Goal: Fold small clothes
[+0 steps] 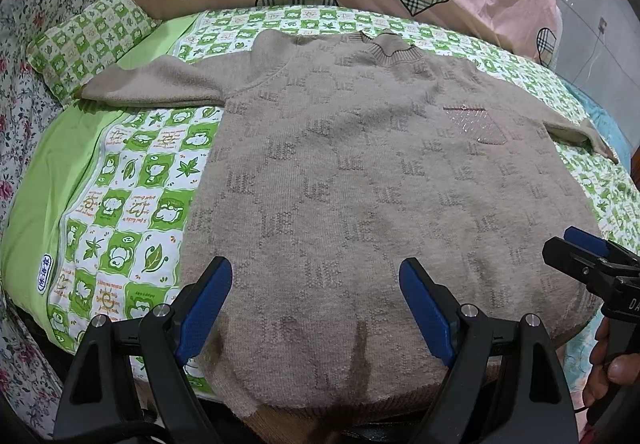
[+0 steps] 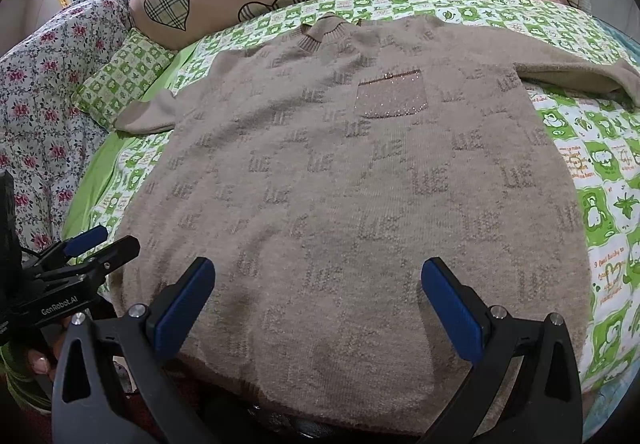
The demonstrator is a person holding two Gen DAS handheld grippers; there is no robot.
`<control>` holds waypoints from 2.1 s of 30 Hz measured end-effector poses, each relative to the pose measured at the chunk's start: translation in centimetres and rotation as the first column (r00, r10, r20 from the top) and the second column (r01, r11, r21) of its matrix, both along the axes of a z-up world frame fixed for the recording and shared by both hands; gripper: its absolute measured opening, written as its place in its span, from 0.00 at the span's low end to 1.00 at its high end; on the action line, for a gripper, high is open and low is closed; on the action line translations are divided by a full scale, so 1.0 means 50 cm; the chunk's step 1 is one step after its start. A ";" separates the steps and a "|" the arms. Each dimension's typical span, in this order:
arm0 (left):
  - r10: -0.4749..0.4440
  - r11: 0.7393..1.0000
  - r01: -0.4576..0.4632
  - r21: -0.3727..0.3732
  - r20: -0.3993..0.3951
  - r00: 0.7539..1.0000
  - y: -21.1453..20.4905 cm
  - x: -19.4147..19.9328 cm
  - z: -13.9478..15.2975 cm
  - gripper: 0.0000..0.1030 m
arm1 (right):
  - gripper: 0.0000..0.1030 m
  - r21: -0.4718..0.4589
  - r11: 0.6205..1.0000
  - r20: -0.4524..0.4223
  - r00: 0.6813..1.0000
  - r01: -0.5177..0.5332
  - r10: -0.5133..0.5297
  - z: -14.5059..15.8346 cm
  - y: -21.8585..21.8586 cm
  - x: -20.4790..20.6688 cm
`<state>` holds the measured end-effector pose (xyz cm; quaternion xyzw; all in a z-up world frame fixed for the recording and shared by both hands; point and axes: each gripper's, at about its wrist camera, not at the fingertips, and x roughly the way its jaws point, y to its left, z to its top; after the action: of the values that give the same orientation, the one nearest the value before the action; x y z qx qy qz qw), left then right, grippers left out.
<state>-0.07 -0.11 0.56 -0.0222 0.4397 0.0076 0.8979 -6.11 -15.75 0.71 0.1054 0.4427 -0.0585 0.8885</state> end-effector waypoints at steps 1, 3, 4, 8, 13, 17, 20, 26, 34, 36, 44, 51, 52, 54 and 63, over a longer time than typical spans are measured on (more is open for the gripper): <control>0.001 1.000 -0.001 0.004 -0.001 1.000 0.000 0.000 0.000 0.84 | 1.00 0.022 1.000 0.016 1.000 -0.009 0.009 0.000 -0.002 0.000; 0.003 1.000 -0.003 0.007 -0.002 1.000 0.001 0.000 0.001 0.84 | 1.00 0.003 1.000 0.017 1.000 -0.004 0.004 0.000 -0.001 -0.001; 0.004 1.000 -0.004 0.008 -0.002 1.000 0.001 0.000 0.001 0.84 | 1.00 0.009 1.000 0.012 1.000 -0.004 0.004 0.000 0.000 -0.001; 0.003 1.000 -0.003 0.013 -0.010 1.000 0.002 0.002 -0.001 0.84 | 1.00 0.089 0.995 0.039 0.999 -0.034 0.031 0.001 -0.005 0.001; -0.006 1.000 0.006 0.000 -0.023 1.000 0.000 0.011 0.000 0.84 | 1.00 0.122 0.992 0.024 0.999 -0.031 0.029 0.003 -0.009 0.005; -0.026 1.000 0.026 -0.010 -0.015 1.000 -0.002 0.026 0.004 0.84 | 1.00 0.100 0.995 0.059 0.998 -0.014 0.008 0.006 -0.023 0.001; -0.044 0.999 0.045 -0.020 0.022 0.999 -0.002 0.037 0.010 0.84 | 1.00 0.094 0.995 0.081 0.996 0.020 -0.028 0.011 -0.048 0.000; -0.039 0.990 0.048 -0.131 0.069 0.997 0.017 0.065 0.013 0.84 | 1.00 0.126 0.986 0.111 0.986 0.107 -0.122 0.033 -0.129 -0.005; -0.050 0.994 0.048 -0.100 -0.017 0.999 0.024 0.123 0.002 0.83 | 1.00 0.190 0.921 0.149 0.918 0.339 -0.368 0.068 -0.334 -0.061; -0.045 0.994 0.042 -0.100 -0.032 0.998 0.026 0.139 0.000 0.83 | 0.98 0.210 0.895 0.185 0.883 0.393 -0.431 0.082 -0.398 -0.081; -0.069 0.991 0.061 -0.119 -0.065 0.995 0.006 0.194 0.001 0.84 | 0.77 0.216 0.769 0.263 0.723 0.601 -0.639 0.147 -0.661 -0.125; -0.059 0.991 0.048 -0.128 -0.087 0.994 -0.008 0.236 -0.015 0.84 | 0.60 0.309 0.572 0.167 0.549 0.759 -0.819 0.126 -0.890 -0.124; -0.057 0.991 0.046 -0.124 -0.089 0.994 -0.010 0.240 -0.017 0.84 | 0.60 0.312 0.543 0.153 0.522 0.780 -0.839 0.120 -0.920 -0.126; -0.057 0.992 0.045 -0.118 -0.099 0.994 -0.012 0.251 -0.022 0.84 | 0.56 0.304 0.519 0.137 0.503 0.799 -0.854 0.109 -0.953 -0.121; -0.058 0.990 0.041 -0.134 -0.124 0.991 -0.007 0.264 -0.051 0.84 | 0.08 0.277 0.673 0.256 0.622 0.686 -0.740 0.158 -0.895 -0.033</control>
<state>13.15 -0.47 -2.00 -0.0697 0.4963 -0.0423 0.8643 -7.77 -60.52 8.62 0.3485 0.2030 -0.3528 0.8443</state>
